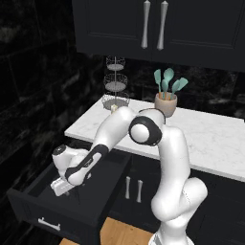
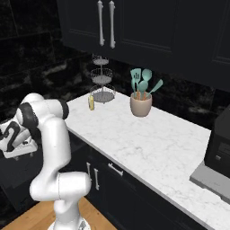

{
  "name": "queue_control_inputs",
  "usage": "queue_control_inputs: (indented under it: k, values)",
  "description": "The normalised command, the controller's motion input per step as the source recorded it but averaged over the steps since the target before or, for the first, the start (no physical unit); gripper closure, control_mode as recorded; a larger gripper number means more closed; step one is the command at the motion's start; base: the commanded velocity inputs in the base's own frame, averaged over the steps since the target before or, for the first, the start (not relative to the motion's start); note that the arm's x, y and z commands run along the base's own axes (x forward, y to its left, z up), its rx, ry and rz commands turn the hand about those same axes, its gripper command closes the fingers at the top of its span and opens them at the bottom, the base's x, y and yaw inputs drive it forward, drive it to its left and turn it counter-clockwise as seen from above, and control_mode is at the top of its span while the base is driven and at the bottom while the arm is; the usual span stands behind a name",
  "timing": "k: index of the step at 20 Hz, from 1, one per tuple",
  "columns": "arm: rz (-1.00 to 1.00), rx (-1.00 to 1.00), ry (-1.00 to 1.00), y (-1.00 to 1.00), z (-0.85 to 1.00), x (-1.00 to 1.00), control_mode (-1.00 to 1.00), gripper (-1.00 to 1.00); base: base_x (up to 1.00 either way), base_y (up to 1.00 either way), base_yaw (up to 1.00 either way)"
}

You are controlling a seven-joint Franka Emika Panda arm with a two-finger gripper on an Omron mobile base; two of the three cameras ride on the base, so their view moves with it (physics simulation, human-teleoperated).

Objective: Pick the ladle from the drawer and place it on the counter.

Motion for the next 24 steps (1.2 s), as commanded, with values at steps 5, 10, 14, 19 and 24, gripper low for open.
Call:
queue_control_inputs:
  k: [5, 10, 14, 19, 24]
  values:
    - [-0.03, -0.01, 0.00, 0.20, -0.41, 0.08, -1.00, -1.00, 0.00, 0.00, 0.00]
    - [-0.03, -0.05, 0.00, 0.03, -0.41, 0.03, -1.00, -1.00, 0.00, 0.00, 0.00]
    - [-0.01, -0.02, 0.00, -0.10, -0.24, 0.00, -1.00, -1.00, 0.00, 0.00, 0.00]
    - [-0.02, 0.01, 0.00, -0.03, -0.21, 0.01, -1.00, -1.00, 0.00, 0.00, 0.00]
    - [-0.02, 0.00, -0.05, -0.19, -0.39, 0.00, -1.00, 1.00, 0.00, 0.00, 0.00]
